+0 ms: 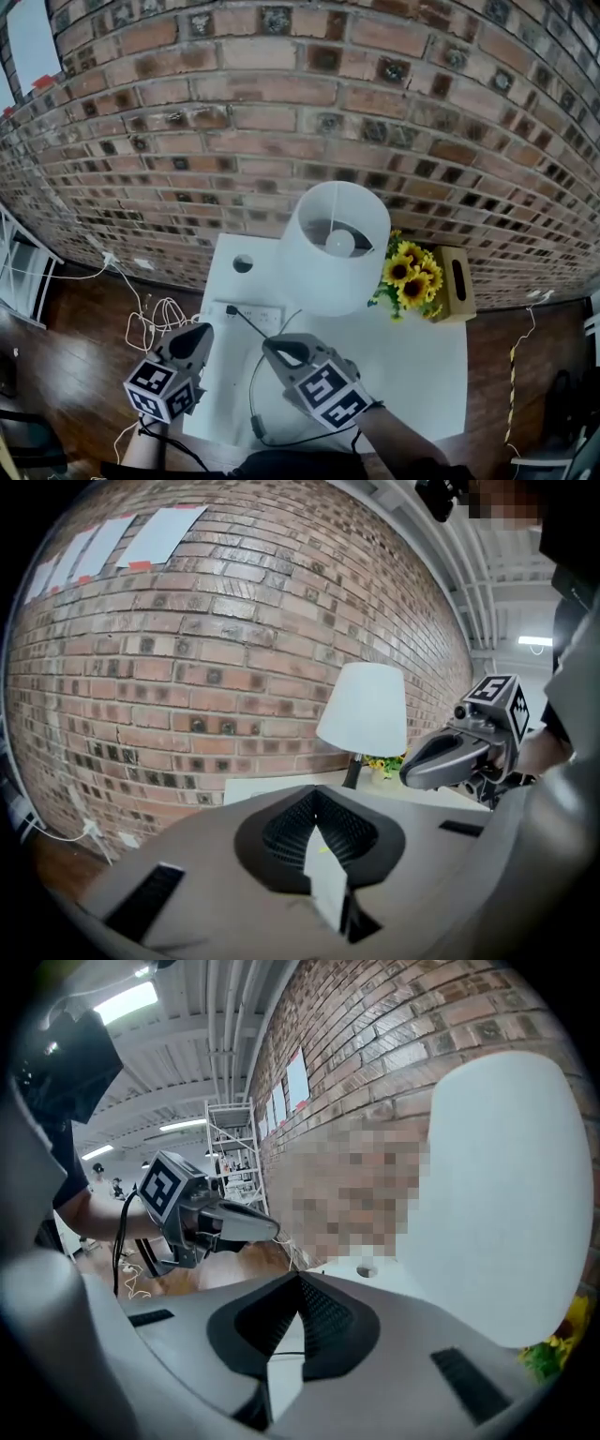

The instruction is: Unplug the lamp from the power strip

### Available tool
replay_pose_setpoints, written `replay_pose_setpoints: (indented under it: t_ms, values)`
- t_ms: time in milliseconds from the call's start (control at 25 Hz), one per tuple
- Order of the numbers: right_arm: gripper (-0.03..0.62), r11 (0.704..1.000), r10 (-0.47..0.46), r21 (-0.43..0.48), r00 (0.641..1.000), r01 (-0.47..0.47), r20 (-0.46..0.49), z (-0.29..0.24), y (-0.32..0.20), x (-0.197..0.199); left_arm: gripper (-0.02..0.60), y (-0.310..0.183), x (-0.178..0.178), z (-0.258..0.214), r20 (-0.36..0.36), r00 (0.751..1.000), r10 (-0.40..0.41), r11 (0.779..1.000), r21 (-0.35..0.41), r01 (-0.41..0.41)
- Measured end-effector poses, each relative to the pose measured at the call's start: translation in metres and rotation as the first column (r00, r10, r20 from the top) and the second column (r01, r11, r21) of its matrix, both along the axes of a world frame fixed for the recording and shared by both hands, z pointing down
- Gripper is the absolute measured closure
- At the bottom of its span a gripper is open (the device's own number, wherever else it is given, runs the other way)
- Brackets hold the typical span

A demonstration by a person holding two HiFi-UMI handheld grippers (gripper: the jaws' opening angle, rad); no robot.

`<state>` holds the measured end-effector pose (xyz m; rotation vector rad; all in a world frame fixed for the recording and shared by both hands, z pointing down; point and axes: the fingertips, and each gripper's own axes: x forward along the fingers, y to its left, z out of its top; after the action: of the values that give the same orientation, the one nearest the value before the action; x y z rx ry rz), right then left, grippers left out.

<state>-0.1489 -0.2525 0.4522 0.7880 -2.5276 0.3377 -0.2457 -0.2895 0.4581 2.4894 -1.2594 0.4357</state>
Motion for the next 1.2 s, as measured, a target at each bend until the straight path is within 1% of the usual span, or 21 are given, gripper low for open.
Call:
replay_pose_setpoints:
  t_ms: [120, 200, 240, 280, 320, 440, 520, 600, 680, 800, 960, 1080, 1200]
  values:
    - [0.602, 1.000, 0.014, 0.000, 0.999, -0.014, -0.050, 0.021, -0.010, 0.009, 0.559, -0.010, 0.002, 0.013, 0.040, 0.999, 0.010, 1.000, -0.007, -0.010]
    - [0.602, 1.000, 0.016, -0.013, 0.997, -0.017, -0.070, 0.036, -0.015, 0.013, 0.557, -0.017, 0.004, 0.022, 0.055, 0.998, 0.020, 1.000, -0.010, -0.020]
    - [0.602, 1.000, 0.017, -0.023, 0.997, -0.019, -0.077, 0.043, -0.018, 0.014, 0.532, -0.020, 0.004, 0.027, 0.061, 0.998, 0.026, 1.000, -0.016, -0.025]
    - [0.602, 0.999, 0.018, -0.035, 0.996, -0.021, -0.084, 0.050, -0.021, 0.015, 0.467, -0.024, 0.005, 0.033, 0.071, 0.997, 0.030, 0.999, -0.023, -0.029]
    - [0.602, 0.999, 0.021, -0.048, 0.996, -0.025, -0.090, 0.057, -0.024, 0.016, 0.425, -0.027, 0.005, 0.039, 0.085, 0.996, 0.032, 0.999, -0.030, -0.030]
    - [0.602, 0.995, 0.035, -0.089, 0.994, -0.044, -0.100, 0.078, -0.031, 0.018, 0.396, -0.035, 0.003, 0.057, 0.143, 0.989, 0.037, 0.999, -0.043, -0.032]
    - [0.602, 0.993, 0.047, -0.105, 0.992, -0.059, -0.114, 0.092, -0.037, 0.019, 0.396, -0.040, 0.003, 0.069, 0.180, 0.982, 0.048, 0.998, -0.048, -0.039]
    - [0.602, 0.992, 0.053, -0.109, 0.989, -0.068, -0.136, 0.103, -0.044, 0.018, 0.396, -0.045, 0.004, 0.079, 0.199, 0.978, 0.060, 0.997, -0.058, -0.049]
    - [0.602, 0.991, 0.048, -0.116, 0.987, -0.065, -0.151, 0.114, -0.050, 0.016, 0.397, -0.049, 0.007, 0.090, 0.197, 0.977, 0.077, 0.995, -0.082, -0.061]
    - [0.602, 0.989, 0.037, -0.137, 0.988, -0.057, -0.148, 0.128, -0.058, 0.010, 0.400, -0.055, 0.012, 0.106, 0.194, 0.976, 0.100, 0.990, -0.114, -0.079]
    - [0.602, 0.984, 0.035, -0.169, 0.991, -0.057, -0.132, 0.141, -0.067, 0.000, 0.405, -0.063, 0.017, 0.119, 0.223, 0.967, 0.123, 0.988, -0.115, -0.099]
    - [0.602, 0.981, 0.032, -0.185, 0.990, -0.058, -0.141, 0.151, -0.072, -0.003, 0.407, -0.067, 0.022, 0.124, 0.213, 0.969, 0.124, 0.989, -0.110, -0.102]
    - [0.602, 0.979, 0.029, -0.195, 0.988, -0.058, -0.149, 0.157, -0.077, -0.005, 0.408, -0.069, 0.026, 0.131, 0.200, 0.973, 0.116, 0.988, -0.122, -0.093]
